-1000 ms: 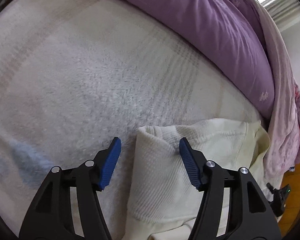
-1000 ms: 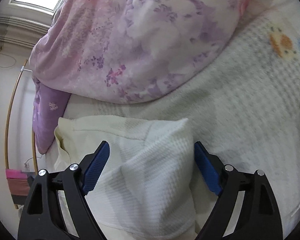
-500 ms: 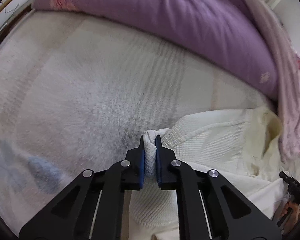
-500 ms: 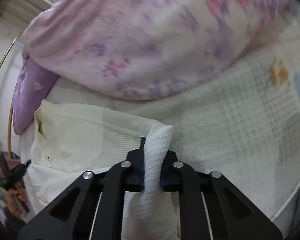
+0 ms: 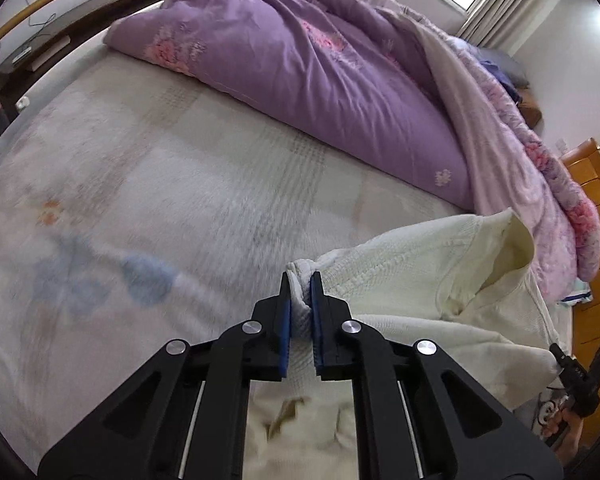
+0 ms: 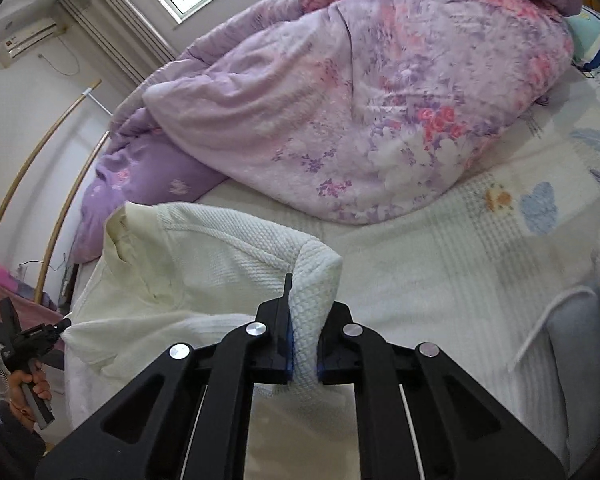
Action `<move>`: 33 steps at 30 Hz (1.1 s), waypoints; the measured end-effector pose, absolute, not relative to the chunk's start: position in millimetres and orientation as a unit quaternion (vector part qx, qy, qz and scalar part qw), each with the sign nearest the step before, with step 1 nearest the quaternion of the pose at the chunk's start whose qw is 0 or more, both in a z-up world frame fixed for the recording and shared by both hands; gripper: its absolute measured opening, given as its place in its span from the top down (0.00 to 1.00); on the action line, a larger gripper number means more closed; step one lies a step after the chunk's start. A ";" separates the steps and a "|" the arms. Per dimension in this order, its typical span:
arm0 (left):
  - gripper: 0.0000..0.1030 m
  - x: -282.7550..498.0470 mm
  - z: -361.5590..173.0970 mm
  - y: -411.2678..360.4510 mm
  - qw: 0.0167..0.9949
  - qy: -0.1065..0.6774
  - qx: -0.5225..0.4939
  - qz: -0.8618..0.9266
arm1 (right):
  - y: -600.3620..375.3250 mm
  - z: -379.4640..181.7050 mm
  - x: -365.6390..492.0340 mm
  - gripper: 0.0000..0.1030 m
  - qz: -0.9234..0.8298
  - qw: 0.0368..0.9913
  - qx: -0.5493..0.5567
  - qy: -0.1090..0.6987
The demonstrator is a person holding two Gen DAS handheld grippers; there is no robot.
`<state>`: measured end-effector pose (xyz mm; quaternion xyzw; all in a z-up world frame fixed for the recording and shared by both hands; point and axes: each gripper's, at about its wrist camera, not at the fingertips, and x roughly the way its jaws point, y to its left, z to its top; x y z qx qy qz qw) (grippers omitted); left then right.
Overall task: Fold large clothes
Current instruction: 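Lift the hem with both grippers and fold it toward the collar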
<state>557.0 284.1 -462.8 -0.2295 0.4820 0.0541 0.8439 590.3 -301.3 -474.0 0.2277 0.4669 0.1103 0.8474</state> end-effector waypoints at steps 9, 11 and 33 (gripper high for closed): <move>0.92 424.5 -429.1 274.4 0.852 0.473 -0.219 0.044 | -307.6 -442.2 468.3 0.94 0.135 0.838 0.205 0.487; 0.92 387.6 -435.5 277.3 0.842 0.482 -0.238 0.044 | -311.2 -444.5 437.7 0.94 0.135 0.832 0.205 0.497; 0.56 171.0 -530.7 317.5 0.720 0.469 -0.486 0.160 | -377.2 -526.8 254.6 0.43 -0.068 0.726 0.410 0.547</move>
